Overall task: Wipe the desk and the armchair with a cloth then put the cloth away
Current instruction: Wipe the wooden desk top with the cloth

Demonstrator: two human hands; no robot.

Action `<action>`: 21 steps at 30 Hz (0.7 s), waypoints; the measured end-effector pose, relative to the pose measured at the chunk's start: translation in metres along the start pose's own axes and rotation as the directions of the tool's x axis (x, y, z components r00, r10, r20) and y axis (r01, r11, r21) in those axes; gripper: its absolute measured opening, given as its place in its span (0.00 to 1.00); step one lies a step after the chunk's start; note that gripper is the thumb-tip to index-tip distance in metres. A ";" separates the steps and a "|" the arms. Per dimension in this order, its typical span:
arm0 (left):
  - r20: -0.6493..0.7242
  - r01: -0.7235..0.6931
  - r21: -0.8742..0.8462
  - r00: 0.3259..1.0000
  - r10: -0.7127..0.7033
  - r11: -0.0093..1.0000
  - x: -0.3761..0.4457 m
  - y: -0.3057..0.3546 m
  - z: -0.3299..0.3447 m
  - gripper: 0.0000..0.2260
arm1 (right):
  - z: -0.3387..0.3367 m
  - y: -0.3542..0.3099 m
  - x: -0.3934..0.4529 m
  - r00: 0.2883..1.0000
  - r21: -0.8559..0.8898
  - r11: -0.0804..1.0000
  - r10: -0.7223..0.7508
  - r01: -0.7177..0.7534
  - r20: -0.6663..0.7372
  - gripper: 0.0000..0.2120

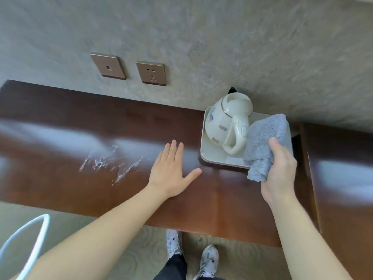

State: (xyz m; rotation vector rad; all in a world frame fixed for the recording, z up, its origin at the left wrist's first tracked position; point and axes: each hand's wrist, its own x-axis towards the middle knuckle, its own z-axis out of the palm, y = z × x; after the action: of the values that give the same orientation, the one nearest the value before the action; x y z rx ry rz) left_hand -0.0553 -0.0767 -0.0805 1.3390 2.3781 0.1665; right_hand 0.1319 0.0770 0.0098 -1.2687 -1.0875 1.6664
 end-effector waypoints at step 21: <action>-0.015 0.335 -0.003 0.942 -0.335 0.942 -0.152 -0.199 -0.023 0.48 | 0.145 0.082 -0.119 0.957 0.024 0.978 0.198 -0.208 0.213 0.11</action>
State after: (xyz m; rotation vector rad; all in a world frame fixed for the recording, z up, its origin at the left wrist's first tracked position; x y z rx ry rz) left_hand -0.1525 -0.3086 -0.0742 0.9140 2.5737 0.0792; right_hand 0.0101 -0.0867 -0.0076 -1.2300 -1.0621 2.0064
